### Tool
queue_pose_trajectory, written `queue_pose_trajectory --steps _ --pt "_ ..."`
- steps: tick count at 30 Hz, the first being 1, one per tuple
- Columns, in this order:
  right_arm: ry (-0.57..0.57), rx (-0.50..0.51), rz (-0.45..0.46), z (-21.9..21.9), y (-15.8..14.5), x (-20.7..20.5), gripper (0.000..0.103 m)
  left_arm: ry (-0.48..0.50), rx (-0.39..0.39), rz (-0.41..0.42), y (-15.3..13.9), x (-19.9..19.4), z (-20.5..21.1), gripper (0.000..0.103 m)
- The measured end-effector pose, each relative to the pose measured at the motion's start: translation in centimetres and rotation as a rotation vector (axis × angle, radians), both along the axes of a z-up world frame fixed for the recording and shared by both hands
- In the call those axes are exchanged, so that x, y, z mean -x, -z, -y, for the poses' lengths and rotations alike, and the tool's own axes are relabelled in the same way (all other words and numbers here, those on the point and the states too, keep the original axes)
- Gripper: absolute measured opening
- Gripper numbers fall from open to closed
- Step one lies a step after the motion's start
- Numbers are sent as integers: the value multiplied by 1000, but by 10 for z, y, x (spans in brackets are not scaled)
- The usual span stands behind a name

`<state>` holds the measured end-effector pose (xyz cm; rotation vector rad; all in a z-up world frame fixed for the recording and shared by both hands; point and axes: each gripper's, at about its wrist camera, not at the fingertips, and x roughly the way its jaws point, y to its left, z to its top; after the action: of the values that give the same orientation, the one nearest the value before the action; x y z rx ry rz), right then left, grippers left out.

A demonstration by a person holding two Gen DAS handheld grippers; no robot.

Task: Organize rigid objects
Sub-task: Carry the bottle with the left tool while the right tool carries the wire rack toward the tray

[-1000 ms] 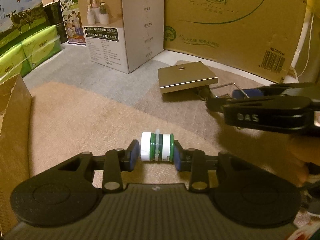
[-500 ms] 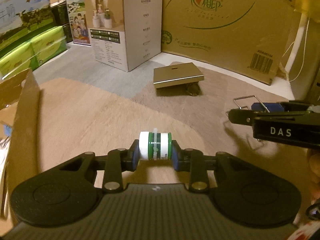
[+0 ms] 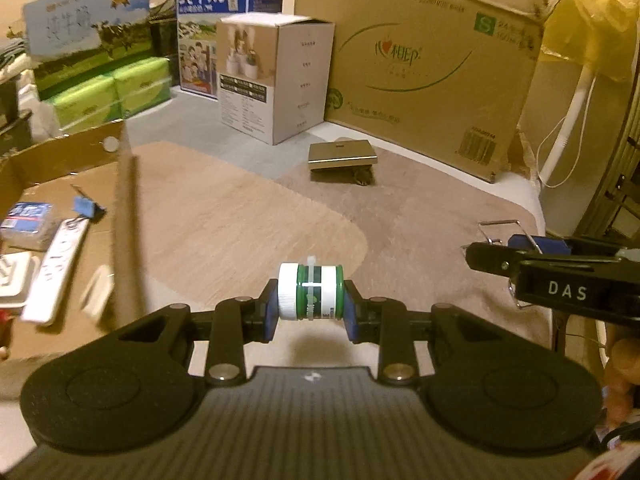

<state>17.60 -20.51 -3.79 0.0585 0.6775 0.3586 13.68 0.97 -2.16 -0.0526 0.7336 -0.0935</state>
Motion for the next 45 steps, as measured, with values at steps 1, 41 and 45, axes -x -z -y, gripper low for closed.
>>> queue_pose_trajectory --steps 1,41,45 --pt "-2 -3 1 -1 -3 5 52 -4 -1 5 -4 7 -2 28" --pt "-219 -30 17 -88 -34 107 52 -219 -20 47 -40 141 -92 28" --pt "-256 -27 16 -105 -32 109 52 -250 -20 48 -43 147 -107 28"
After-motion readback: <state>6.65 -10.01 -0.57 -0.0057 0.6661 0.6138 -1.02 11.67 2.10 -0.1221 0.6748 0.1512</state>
